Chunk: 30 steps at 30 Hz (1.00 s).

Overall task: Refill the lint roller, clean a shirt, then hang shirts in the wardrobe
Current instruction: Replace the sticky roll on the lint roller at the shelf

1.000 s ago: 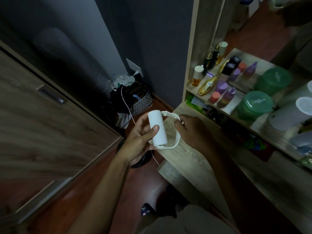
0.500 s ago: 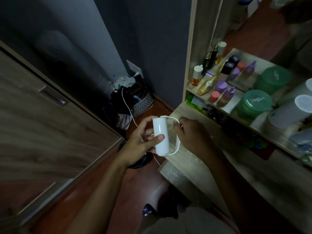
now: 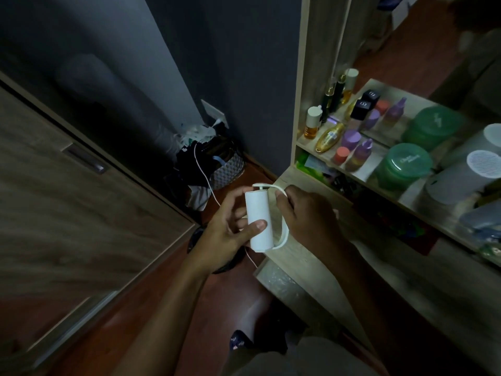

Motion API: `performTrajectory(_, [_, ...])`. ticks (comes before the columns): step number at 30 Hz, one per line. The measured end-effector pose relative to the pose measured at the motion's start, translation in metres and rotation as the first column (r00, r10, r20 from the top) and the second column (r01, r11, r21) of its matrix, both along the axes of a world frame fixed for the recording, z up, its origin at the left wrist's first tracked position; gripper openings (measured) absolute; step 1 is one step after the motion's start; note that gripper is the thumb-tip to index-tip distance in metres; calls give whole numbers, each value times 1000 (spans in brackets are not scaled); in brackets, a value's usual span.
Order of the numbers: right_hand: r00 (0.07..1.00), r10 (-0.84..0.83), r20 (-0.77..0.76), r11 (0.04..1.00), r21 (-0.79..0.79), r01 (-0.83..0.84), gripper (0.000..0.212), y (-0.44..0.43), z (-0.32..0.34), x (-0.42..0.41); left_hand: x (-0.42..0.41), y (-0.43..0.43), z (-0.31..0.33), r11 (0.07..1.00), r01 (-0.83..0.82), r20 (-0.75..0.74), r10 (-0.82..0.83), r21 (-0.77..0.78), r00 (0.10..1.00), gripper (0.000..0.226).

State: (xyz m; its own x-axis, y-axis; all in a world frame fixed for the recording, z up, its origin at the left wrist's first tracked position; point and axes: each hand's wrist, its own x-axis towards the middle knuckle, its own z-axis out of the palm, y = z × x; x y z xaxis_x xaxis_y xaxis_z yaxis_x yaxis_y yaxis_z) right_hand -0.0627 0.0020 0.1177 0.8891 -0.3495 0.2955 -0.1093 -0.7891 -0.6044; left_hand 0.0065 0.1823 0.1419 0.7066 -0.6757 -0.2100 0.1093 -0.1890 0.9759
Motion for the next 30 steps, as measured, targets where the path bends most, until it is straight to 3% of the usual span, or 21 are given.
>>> performTrajectory(6, [998,4,59,1000,0,-4,45,-3,-2,3,-6,0,-3,999,-21,131,18,26,991,70])
performTrajectory(14, [995,9,95,989,-147,5,59,-1,-5,1,-11,2,2,996,-9,190,-8,90,982,84])
performTrajectory(18, [985,18,174,993,-121,4,58,0,1,2,-6,3,7,996,-1,200,-17,90,980,82])
performTrajectory(25, [992,-3,122,999,-39,8,63,2,12,14,0,5,20,999,0,194,-7,32,981,82])
performTrajectory(27, [992,8,126,1000,-15,-7,59,6,19,20,4,9,25,1000,-15,189,12,13,982,79])
performTrajectory(30, [993,95,72,984,144,-105,41,16,34,34,15,20,34,996,-88,160,89,-14,983,73])
